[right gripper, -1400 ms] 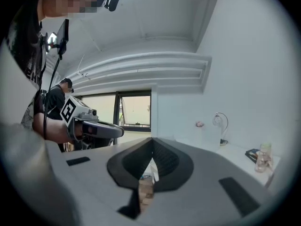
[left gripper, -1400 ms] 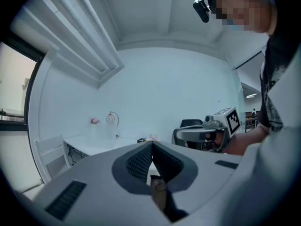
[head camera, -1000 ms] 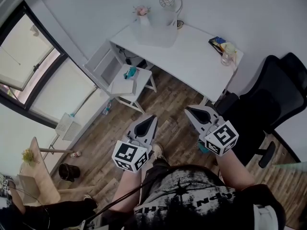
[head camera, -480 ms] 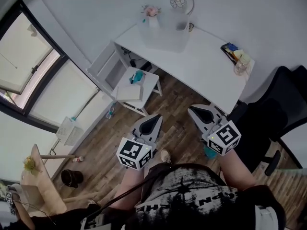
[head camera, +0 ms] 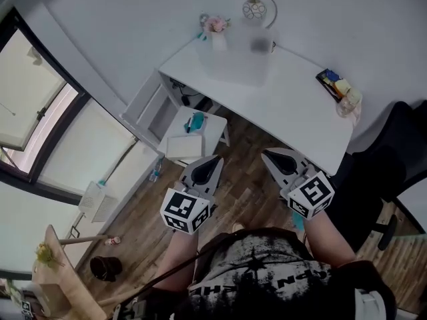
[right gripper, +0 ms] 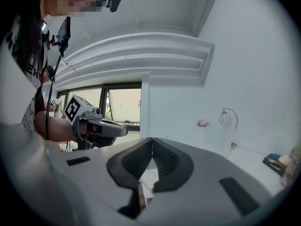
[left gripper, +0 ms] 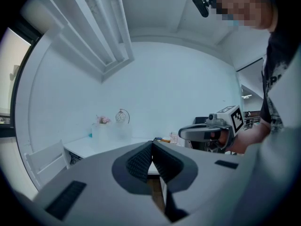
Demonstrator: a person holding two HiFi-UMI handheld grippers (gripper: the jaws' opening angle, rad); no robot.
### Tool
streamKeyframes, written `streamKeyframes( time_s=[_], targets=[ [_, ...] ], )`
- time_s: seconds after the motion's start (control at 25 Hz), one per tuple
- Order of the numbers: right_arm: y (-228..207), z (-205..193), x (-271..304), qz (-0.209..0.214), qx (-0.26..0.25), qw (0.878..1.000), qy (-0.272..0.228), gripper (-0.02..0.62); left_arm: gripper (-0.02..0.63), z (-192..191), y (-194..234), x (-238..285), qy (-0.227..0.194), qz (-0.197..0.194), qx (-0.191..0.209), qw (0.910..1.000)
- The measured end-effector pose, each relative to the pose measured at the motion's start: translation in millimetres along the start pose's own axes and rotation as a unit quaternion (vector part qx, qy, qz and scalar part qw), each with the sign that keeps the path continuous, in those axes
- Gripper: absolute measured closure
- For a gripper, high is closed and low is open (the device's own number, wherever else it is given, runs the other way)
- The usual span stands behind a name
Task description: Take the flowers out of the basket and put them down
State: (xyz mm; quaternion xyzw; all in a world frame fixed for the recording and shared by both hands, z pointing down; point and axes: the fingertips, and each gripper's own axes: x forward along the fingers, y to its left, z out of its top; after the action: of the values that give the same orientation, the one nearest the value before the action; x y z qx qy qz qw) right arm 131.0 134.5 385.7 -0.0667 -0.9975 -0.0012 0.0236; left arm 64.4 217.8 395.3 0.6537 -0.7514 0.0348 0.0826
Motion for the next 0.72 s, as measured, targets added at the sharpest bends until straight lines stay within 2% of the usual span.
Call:
streamKeyframes(
  time_s=[0.44,0.52,0.72],
  targets=[
    [-26.7,-0.9,56.0,-0.006,0.025,1.000,0.007,0.578,0.594,-1.8,50.0,38.4,0.000,-0.034,-0.009,0.9994],
    [-33.8,-1.4,62.5,0.002,0.041,0.999,0.008,0.578,0.594,-1.6,55.6,46.8,0.001,-0.037,-0.010,0.9993],
    [-61.6,-2.6,84.7,0.008,0.038,0.999,0.007,0.578,0.594,1.5,75.9,74.9,0.003,-0.031,-0.007,0.9995]
  ],
)
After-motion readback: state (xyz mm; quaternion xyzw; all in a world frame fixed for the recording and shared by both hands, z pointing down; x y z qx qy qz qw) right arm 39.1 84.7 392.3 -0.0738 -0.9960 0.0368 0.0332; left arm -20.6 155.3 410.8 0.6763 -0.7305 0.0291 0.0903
